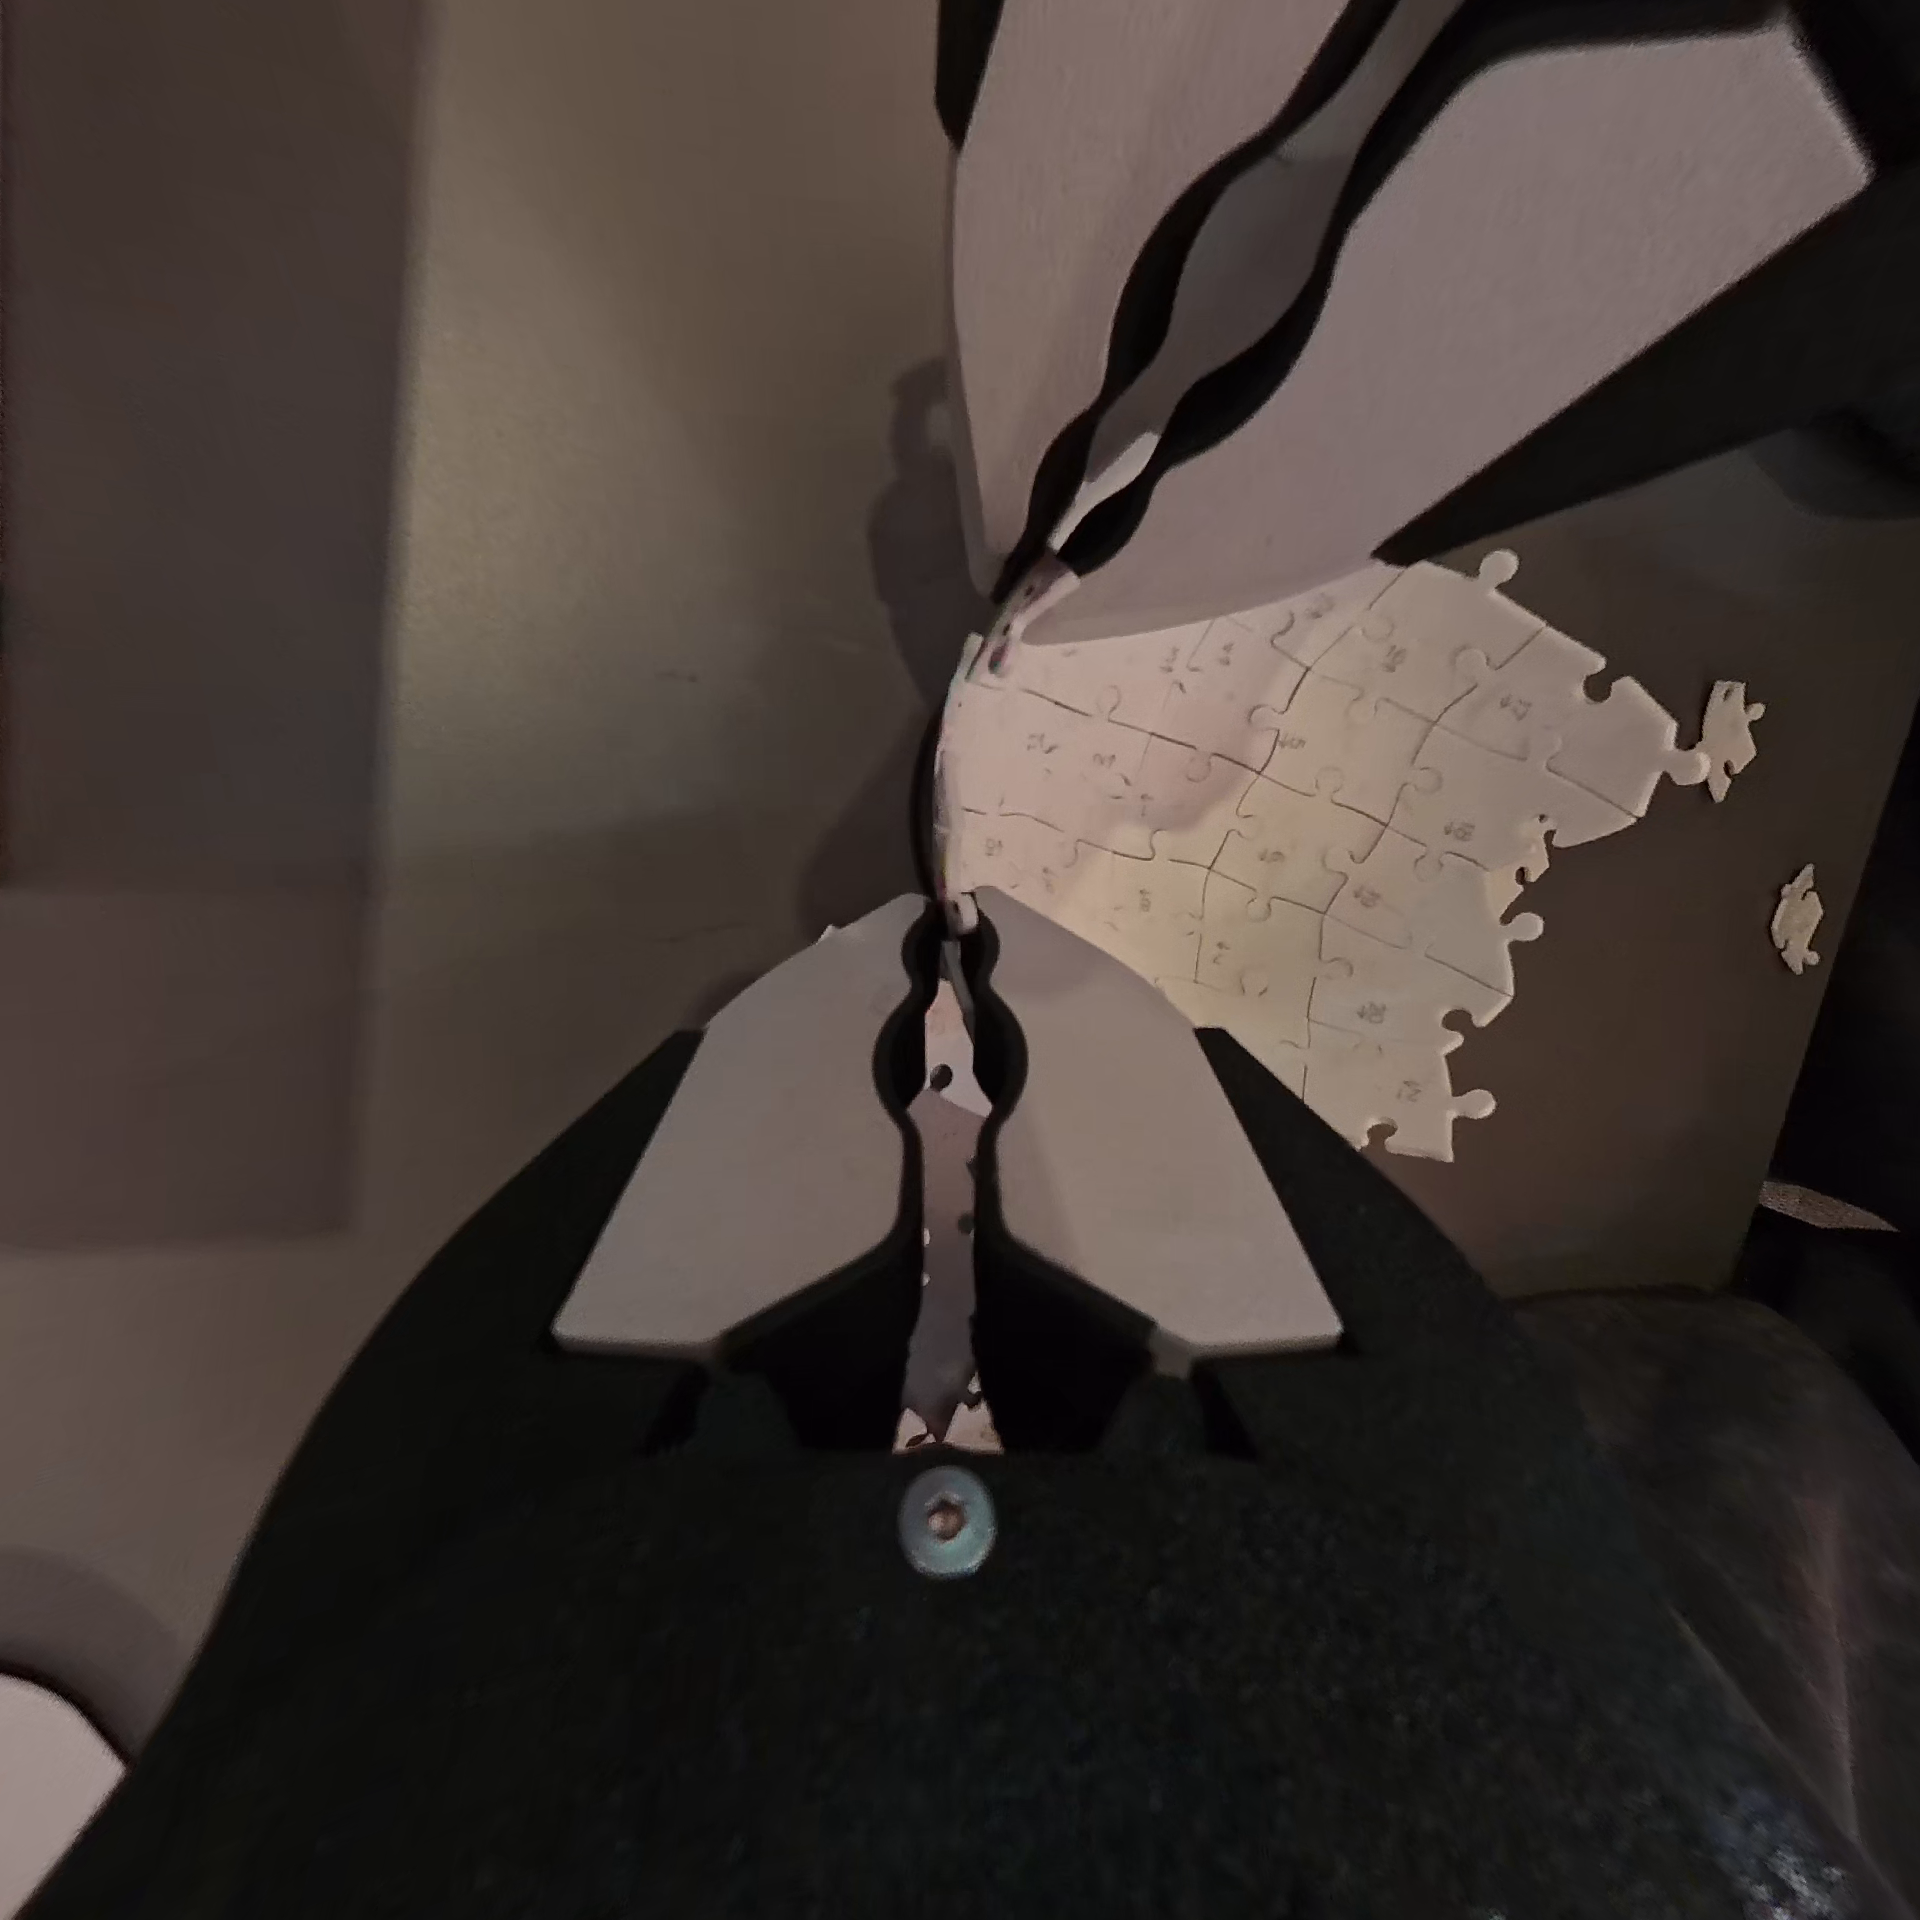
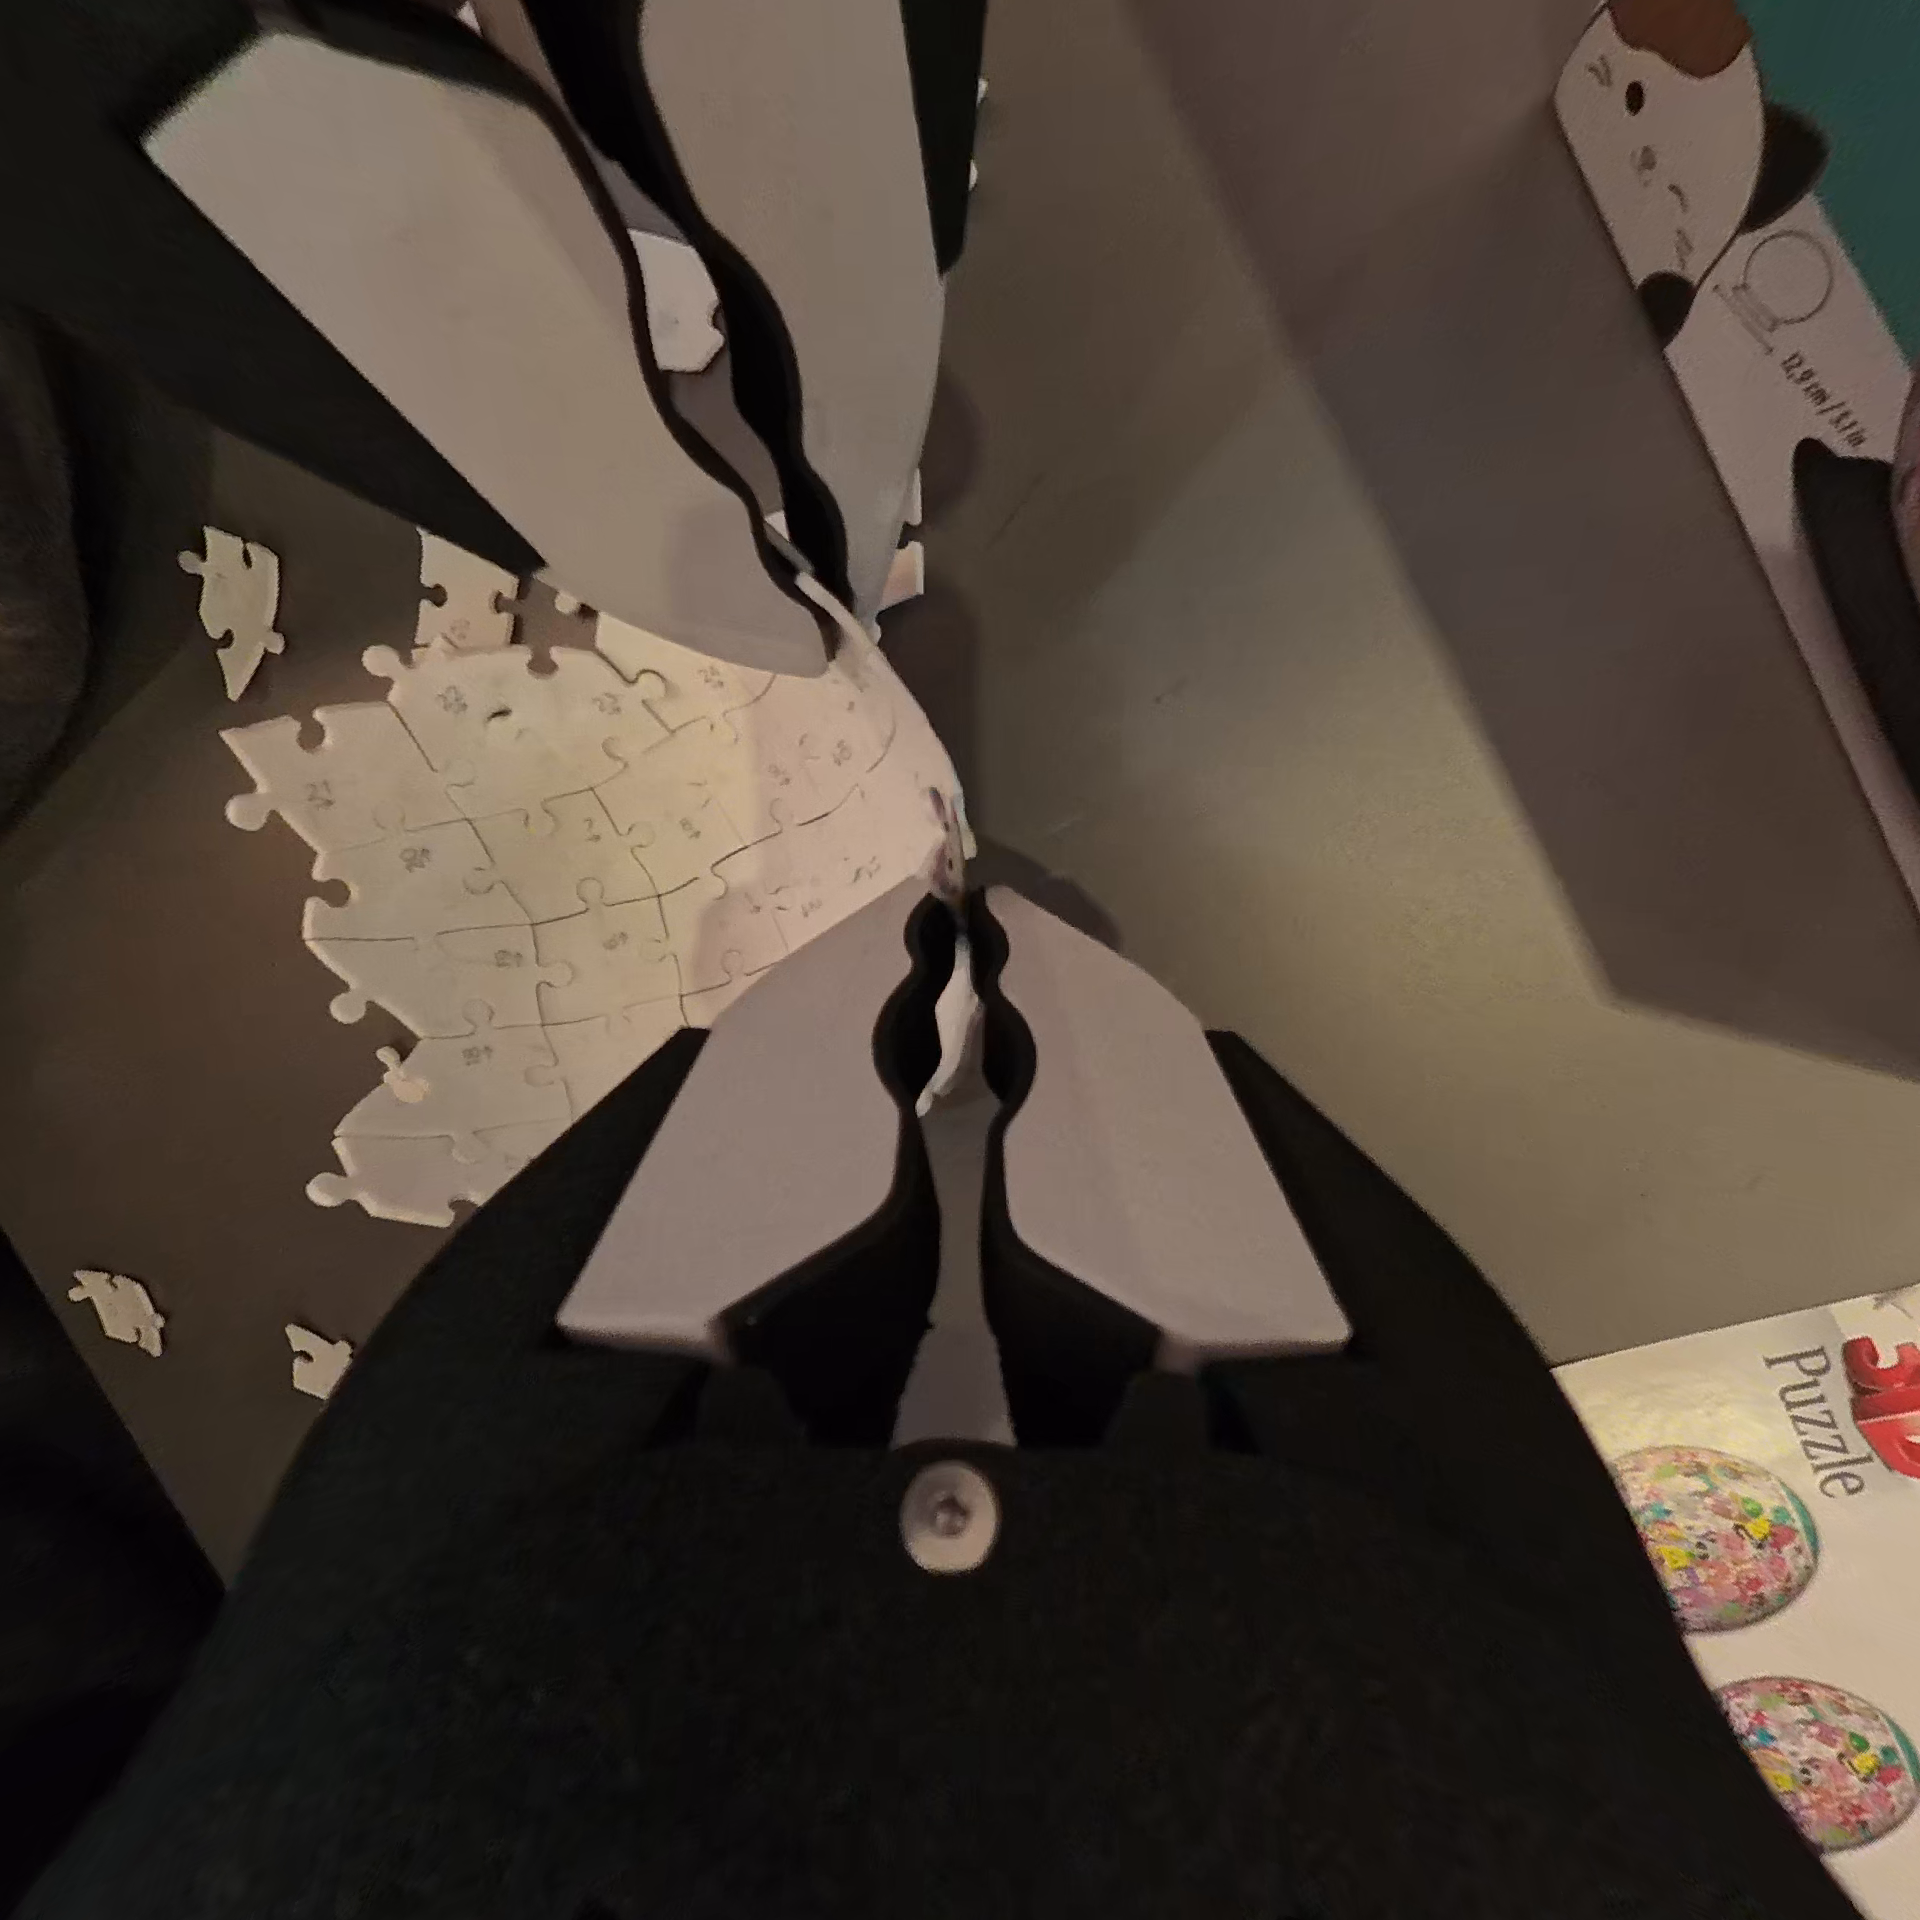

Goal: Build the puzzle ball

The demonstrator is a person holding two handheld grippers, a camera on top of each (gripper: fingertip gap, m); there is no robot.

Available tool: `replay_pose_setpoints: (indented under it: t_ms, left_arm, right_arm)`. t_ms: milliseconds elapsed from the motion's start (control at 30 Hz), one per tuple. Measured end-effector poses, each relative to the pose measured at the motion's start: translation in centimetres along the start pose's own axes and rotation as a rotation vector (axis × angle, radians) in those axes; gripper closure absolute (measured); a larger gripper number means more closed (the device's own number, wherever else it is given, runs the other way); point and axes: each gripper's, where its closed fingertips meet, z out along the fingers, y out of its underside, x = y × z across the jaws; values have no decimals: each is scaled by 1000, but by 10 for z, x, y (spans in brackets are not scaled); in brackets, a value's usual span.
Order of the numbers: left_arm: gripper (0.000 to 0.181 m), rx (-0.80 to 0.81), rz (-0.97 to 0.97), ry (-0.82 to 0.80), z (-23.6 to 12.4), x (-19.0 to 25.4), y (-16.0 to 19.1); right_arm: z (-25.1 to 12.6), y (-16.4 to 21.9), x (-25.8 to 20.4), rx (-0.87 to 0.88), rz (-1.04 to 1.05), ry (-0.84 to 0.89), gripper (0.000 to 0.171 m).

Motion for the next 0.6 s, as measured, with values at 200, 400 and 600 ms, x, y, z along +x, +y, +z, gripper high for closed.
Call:
replay_pose_setpoints:
  t_ms: [200, 400, 600]
  left_arm:
    - [178, 19, -20, 30, 0, -2, 0]
    - [179, 20, -17, 27, 0, -2, 0]
    - [179, 17, -20, 21, 0, -2, 0]
  right_arm:
    - [-4, 0, 3, 7, -3, 5, 169]
    - [-5, -3, 3, 19, -20, 22, 169]
    - [-8, -6, 2, 42, -36, 25, 169]
